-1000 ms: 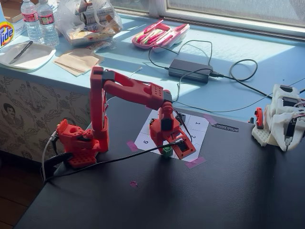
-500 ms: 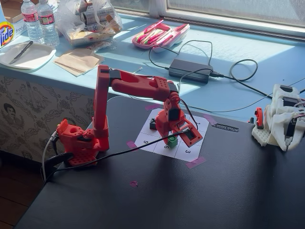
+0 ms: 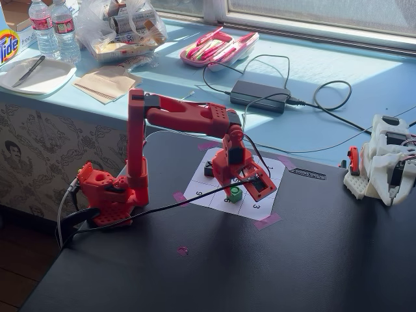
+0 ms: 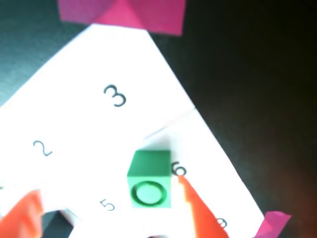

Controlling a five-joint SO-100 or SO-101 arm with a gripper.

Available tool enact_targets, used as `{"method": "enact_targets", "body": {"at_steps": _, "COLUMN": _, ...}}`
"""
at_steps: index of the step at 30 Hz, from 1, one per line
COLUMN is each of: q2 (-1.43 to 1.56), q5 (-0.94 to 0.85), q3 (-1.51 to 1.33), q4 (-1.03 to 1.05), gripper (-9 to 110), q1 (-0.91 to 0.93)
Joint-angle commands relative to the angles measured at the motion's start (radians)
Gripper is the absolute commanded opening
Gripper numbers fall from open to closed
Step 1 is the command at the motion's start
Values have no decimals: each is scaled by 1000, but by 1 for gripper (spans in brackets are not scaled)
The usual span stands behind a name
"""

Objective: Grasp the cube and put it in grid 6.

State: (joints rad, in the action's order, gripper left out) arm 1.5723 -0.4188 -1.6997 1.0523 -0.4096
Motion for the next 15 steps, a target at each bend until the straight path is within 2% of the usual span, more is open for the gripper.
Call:
{"method": "enact_targets", "body": {"at_steps": 1, "q2": 77, "q5": -15, "q3": 6, "q4": 11, "gripper": 50, "q1": 17}}
{"method": "enact_targets", "body": {"at_steps": 10, "q2": 394, "q5": 29, "q3": -104, "q4": -61, "gripper": 47, "q1": 250}}
{"method": "enact_targets", "body": {"at_steps": 15, "q2": 703, "q5": 86, "q3": -370, "q4": -232, "gripper": 25, "q1": 448}}
